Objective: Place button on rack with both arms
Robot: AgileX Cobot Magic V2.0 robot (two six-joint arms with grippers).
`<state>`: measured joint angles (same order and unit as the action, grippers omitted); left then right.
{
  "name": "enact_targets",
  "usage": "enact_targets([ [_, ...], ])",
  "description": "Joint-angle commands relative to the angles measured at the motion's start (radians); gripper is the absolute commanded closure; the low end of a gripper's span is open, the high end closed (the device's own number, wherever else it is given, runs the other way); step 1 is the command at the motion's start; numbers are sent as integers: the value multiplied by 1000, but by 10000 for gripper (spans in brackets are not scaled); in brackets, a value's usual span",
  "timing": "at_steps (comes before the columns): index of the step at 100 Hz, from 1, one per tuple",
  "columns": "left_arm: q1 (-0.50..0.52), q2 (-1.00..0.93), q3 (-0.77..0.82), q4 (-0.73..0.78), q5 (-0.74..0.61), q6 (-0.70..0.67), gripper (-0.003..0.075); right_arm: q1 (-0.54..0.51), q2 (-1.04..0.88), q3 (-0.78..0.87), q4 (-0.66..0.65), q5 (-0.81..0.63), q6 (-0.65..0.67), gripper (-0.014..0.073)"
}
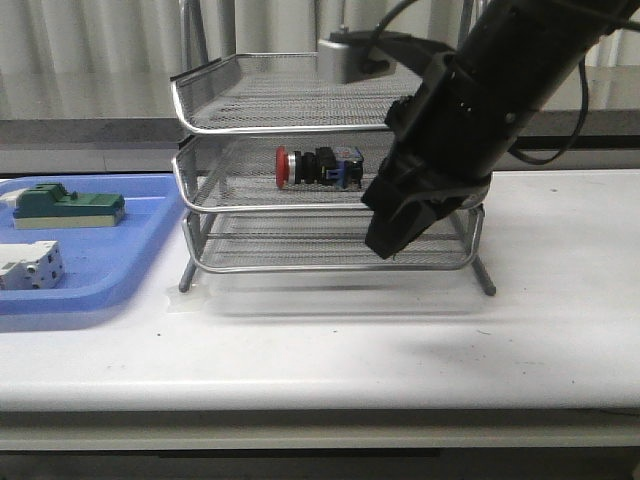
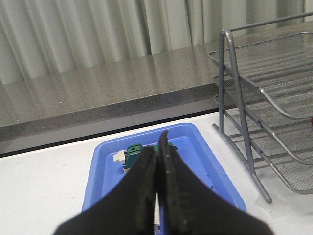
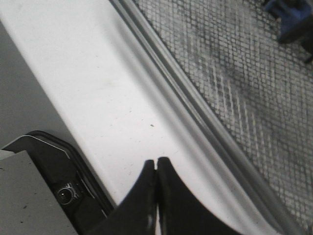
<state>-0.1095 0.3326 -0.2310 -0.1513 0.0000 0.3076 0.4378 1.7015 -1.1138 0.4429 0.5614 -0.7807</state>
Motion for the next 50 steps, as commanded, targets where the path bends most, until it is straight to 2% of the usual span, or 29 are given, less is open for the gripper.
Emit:
enact_targets([
  [1, 3, 7, -29, -11, -86, -6, 740, -8, -93, -34, -30, 28, 98, 654],
  [10, 3, 7, -29, -11, -86, -6, 740, -8, -155, -34, -132, 71, 227, 654],
  [29, 3, 7, -29, -11, -86, -6, 740, -52, -306, -32, -409, 180, 591, 654],
  [38, 3, 7, -29, -11, -86, -6, 740, -85, -399, -19, -488, 211, 660, 654],
  [50, 3, 7, -29, -11, -86, -6, 740, -130, -510, 2, -493, 241, 673, 654],
])
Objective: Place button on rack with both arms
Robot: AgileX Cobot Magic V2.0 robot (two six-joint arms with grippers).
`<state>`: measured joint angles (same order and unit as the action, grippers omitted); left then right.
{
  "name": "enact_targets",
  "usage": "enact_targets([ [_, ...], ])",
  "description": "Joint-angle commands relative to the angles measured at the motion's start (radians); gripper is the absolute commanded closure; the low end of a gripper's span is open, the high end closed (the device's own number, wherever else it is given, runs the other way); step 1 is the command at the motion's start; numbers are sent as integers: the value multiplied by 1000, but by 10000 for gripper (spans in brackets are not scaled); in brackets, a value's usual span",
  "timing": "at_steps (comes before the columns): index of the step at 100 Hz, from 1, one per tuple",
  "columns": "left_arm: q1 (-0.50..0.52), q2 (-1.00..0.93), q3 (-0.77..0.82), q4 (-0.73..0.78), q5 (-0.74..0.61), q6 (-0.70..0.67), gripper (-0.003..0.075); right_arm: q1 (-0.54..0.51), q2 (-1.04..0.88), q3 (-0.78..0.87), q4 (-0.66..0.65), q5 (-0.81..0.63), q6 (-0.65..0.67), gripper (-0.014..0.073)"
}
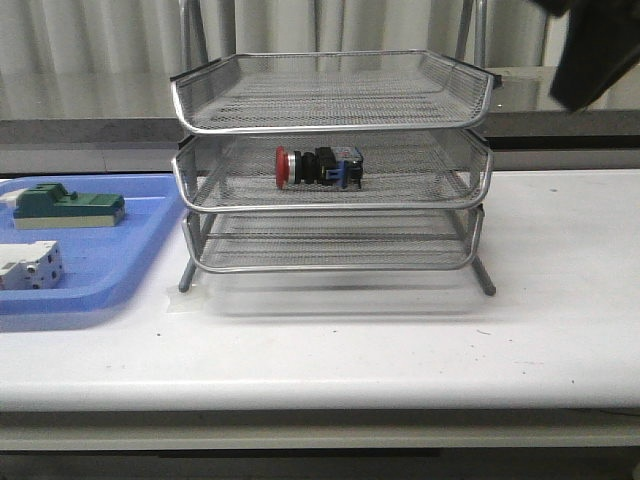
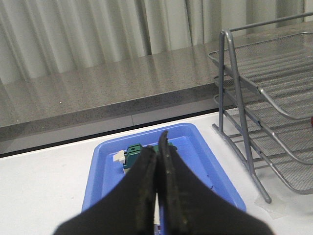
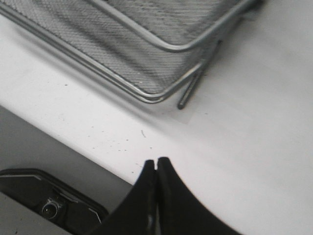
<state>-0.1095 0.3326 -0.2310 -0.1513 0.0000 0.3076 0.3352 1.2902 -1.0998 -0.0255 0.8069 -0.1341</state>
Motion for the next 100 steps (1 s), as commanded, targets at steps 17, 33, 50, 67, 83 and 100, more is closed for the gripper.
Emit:
enact_targets([
  [17, 3, 7, -29, -11, -86, -6, 740, -101, -262, 42, -25, 22, 40, 654],
  [33, 3, 7, -29, -11, -86, -6, 740, -159, -410, 140, -25, 14, 62, 654],
  [50, 3, 7, -29, -11, -86, -6, 740, -194, -581, 263, -26, -14, 96, 654],
  [67, 3, 7, -29, -11, -86, -6, 740, -202, -754, 386, -28, -61, 118, 654],
  [83, 3, 7, -29, -11, -86, -6, 740, -202, -878, 459, -32, -124, 118, 654],
  [100, 3, 7, -29, -11, -86, -6, 740, -202, -917, 466, -32, -104, 118, 654],
])
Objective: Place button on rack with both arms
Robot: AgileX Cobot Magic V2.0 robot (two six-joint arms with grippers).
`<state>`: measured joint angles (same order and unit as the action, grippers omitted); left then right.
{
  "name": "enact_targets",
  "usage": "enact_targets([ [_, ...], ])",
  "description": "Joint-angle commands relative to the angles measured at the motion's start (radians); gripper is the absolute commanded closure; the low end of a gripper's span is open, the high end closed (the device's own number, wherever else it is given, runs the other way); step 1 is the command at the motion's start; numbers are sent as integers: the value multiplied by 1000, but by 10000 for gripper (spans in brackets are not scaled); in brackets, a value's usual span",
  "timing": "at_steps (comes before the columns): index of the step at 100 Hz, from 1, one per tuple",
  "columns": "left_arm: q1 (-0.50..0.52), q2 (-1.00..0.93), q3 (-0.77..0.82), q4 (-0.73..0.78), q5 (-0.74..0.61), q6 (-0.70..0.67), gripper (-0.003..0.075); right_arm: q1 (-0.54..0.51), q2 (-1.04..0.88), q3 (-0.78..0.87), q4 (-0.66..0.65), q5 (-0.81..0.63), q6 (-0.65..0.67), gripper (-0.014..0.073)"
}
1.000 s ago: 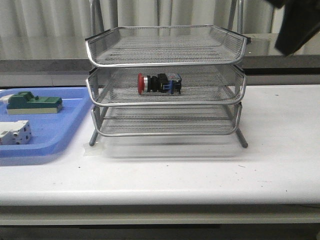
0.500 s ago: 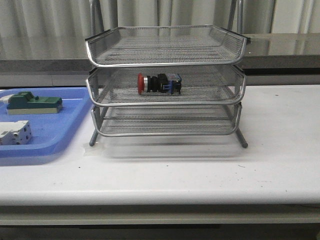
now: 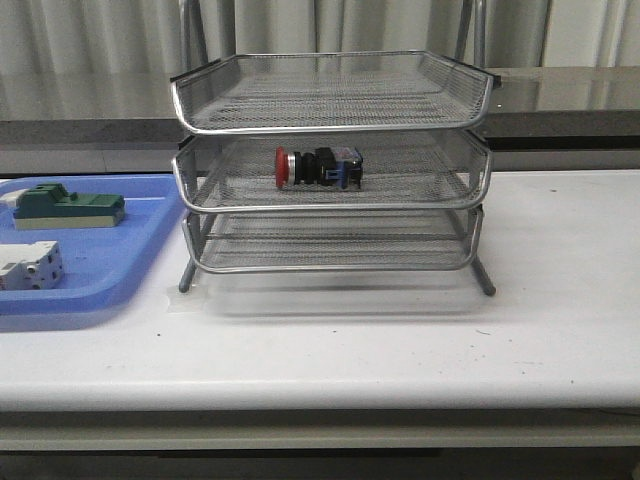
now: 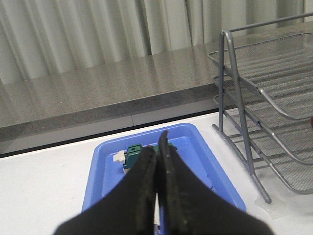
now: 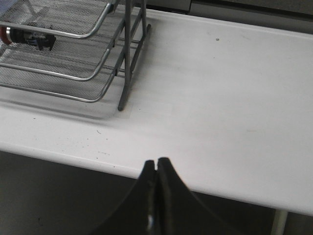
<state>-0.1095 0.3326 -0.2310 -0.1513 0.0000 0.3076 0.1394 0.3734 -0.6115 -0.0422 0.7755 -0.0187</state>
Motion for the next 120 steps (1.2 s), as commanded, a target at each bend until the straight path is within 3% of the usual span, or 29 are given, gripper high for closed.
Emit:
enact_targets([
  [1, 3, 7, -29, -11, -86, -6, 740, -6, 0, -22, -15, -74, 3, 654],
  [54, 3, 7, -29, -11, -86, -6, 740, -6, 0, -16, -15, -100, 1, 654],
  [73, 3, 7, -29, -11, -86, -6, 740, -8, -44, 90, -14, -251, 2, 654],
  [120, 3, 7, -29, -11, -86, -6, 740, -8, -395, 534, 26, -668, 2, 654],
])
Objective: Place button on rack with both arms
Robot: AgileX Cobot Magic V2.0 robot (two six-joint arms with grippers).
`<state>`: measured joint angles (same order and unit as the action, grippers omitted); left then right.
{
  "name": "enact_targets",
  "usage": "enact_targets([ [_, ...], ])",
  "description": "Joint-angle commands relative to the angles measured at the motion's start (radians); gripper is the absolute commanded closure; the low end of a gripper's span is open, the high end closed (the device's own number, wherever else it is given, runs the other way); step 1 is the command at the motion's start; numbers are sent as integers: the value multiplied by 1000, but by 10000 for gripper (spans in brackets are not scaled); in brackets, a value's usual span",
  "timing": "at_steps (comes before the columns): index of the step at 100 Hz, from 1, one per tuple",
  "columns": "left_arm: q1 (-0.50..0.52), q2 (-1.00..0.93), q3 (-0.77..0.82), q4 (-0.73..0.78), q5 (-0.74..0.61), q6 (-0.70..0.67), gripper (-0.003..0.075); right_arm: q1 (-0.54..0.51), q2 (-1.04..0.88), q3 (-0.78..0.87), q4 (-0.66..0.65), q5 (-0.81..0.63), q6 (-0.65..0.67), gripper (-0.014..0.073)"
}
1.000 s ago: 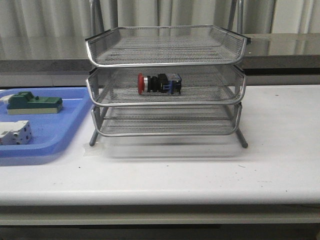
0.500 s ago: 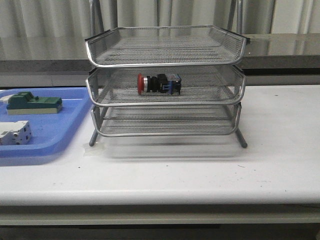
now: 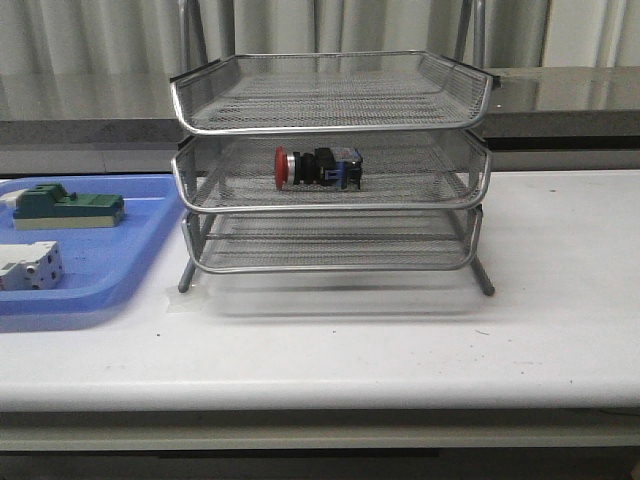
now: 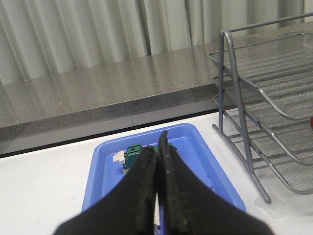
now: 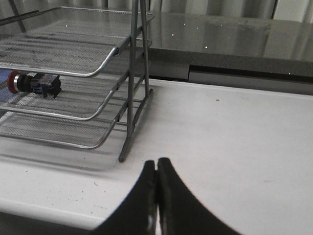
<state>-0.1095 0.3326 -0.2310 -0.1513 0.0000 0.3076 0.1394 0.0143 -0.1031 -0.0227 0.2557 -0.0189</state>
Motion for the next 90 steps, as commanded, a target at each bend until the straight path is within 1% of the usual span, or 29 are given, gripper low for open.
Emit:
enact_targets([
  [1, 3, 7, -29, -11, -86, -6, 740, -8, -44, 37, 7, -152, 3, 654],
  [14, 3, 7, -29, -11, -86, -6, 740, -28, -43, 115, 17, -237, 3, 654],
  [19, 3, 7, -29, -11, -86, -6, 740, -42, -43, 113, 23, -215, 3, 654],
  [34, 3, 7, -29, -11, -86, -6, 740, -78, -43, 113, 23, -225, 3, 654],
  [90, 3, 7, -29, -11, -86, -6, 740, -79, -43, 113, 23, -219, 3, 654],
])
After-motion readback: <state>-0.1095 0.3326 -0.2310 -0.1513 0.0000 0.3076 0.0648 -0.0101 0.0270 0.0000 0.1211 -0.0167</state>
